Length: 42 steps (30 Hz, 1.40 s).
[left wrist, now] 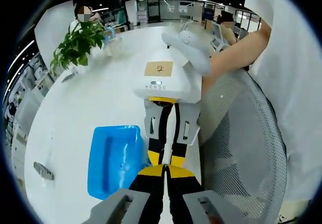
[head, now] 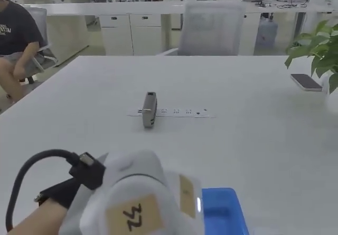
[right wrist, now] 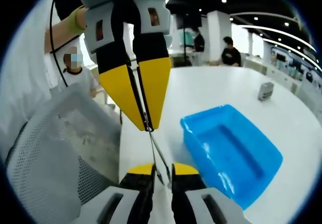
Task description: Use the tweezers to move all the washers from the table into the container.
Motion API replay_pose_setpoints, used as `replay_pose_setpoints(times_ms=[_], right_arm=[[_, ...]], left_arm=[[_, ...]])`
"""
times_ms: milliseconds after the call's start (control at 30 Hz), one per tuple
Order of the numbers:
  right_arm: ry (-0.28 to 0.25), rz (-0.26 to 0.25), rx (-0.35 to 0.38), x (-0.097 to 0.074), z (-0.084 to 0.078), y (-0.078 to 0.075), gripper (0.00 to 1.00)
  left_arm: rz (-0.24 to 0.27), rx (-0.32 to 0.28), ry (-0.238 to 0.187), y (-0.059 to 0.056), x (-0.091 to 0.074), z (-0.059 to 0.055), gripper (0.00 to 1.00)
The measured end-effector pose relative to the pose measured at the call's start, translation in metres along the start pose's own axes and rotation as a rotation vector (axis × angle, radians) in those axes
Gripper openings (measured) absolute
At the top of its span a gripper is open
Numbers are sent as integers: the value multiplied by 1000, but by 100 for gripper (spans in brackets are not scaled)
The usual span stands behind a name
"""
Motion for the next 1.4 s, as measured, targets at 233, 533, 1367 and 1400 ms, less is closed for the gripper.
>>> replay_pose_setpoints(times_ms=[233, 533, 1367, 1400], right_arm=[[5, -7, 6, 0, -5, -3, 10], [8, -1, 1, 0, -2, -2, 11], [64, 10, -82, 2, 5, 3, 3], [65, 9, -81, 2, 6, 3, 3]], left_arm=[[-3, 23, 12, 2, 3, 0, 0], [-39, 21, 5, 3, 5, 1, 0], [48, -109, -73, -9, 6, -7, 3], [72, -153, -106, -12, 4, -8, 7]])
Point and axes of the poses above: the centre of the closed fingertips' face, and the gripper's own axes: x roughly forward along the fingers, y roughly to its left, z roughly out of its top, the point moved 8 cm from there along -x, roughly backward along the fingers, and after that the axes turned 12 degrees about x, right-handed, at the moved point
